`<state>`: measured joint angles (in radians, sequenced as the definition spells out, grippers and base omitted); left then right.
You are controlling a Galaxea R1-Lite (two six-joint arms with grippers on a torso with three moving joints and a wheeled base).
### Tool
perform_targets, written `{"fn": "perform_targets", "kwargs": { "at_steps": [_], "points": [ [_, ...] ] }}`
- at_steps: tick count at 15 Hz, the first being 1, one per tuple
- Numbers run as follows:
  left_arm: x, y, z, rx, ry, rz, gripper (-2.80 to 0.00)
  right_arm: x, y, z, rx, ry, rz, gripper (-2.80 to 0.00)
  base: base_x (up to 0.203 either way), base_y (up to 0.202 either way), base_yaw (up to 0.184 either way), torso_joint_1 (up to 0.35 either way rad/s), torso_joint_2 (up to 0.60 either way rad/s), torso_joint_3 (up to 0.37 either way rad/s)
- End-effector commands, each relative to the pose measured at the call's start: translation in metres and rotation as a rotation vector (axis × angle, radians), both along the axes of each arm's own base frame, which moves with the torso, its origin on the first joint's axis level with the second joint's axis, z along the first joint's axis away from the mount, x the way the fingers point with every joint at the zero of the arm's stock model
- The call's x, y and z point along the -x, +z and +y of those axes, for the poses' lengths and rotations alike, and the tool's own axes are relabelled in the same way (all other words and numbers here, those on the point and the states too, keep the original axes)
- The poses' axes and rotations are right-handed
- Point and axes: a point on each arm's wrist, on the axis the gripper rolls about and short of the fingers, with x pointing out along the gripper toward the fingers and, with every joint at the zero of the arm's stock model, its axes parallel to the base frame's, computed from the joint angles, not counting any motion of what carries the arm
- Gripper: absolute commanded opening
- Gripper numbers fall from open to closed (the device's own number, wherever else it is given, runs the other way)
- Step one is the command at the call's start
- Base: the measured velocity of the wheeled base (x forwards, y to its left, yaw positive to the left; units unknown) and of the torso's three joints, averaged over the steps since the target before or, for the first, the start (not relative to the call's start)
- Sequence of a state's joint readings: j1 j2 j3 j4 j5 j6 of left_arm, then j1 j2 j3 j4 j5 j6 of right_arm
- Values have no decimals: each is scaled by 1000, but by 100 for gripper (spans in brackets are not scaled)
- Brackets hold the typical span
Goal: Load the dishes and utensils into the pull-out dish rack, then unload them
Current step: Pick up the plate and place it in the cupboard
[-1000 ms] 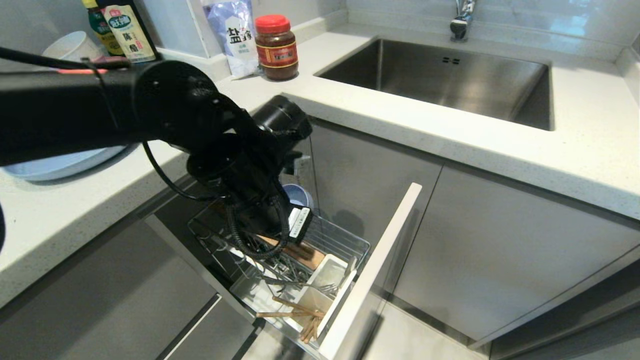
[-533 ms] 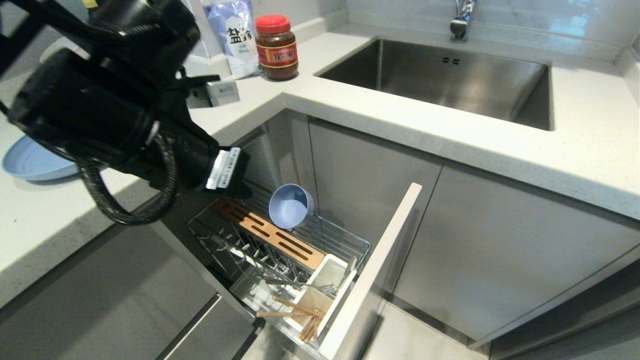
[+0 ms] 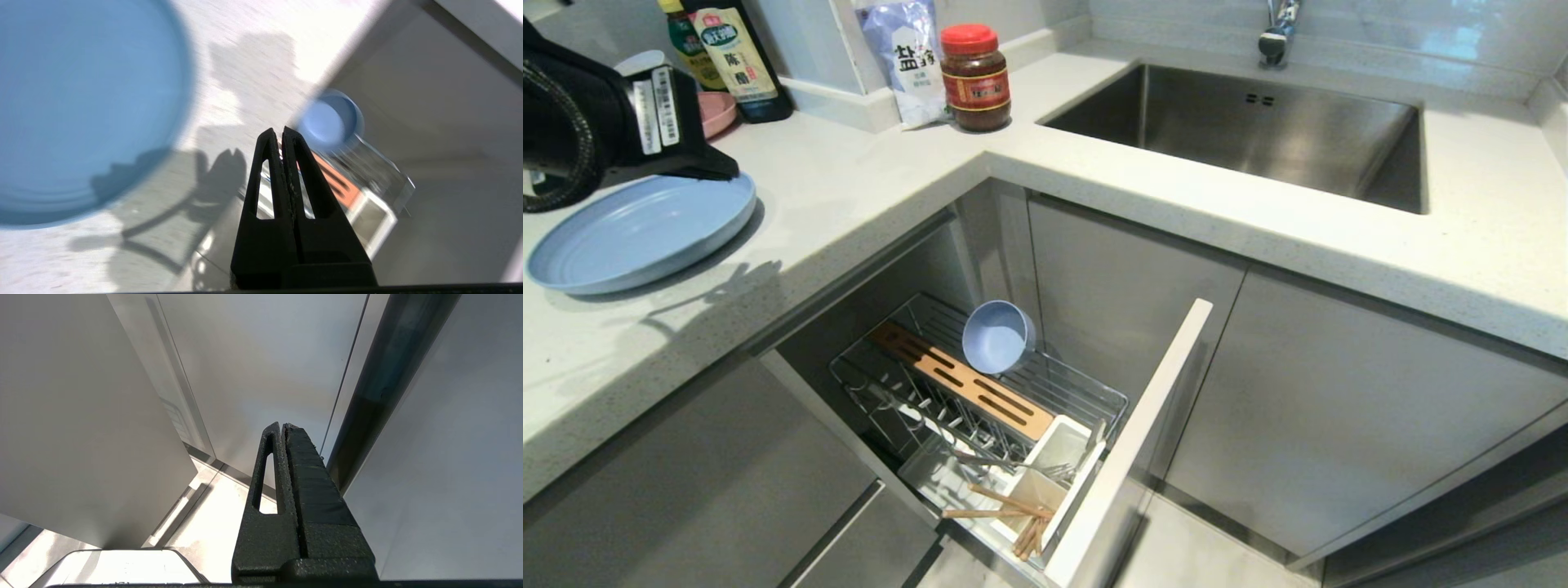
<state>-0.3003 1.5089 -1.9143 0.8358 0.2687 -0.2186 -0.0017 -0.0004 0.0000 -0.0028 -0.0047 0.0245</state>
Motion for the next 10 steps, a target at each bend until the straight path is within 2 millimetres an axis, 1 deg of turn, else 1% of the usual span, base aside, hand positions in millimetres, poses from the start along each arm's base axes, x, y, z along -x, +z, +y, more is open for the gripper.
{"fn": "perform_targets", "kwargs": {
  "at_steps": [1,2,4,5,10],
  "points": [
    [-10,1,9,-28,157,-34,-280,0,0,0,0,0,-3,-280,0,0,0,0,0,0],
    [-17,0,13,-39,224,-51,-280,0,0,0,0,0,-3,-280,0,0,0,0,0,0],
    [-30,-4,13,-59,285,-54,-280,0,0,0,0,0,-3,-280,0,0,0,0,0,0],
    [-37,-6,14,-66,307,-55,0,0,0,0,0,0,-3,-280,0,0,0,0,0,0],
    [-69,-22,9,-83,324,-28,0,0,0,0,0,0,-3,-280,0,0,0,0,0,0]
  ]
}}
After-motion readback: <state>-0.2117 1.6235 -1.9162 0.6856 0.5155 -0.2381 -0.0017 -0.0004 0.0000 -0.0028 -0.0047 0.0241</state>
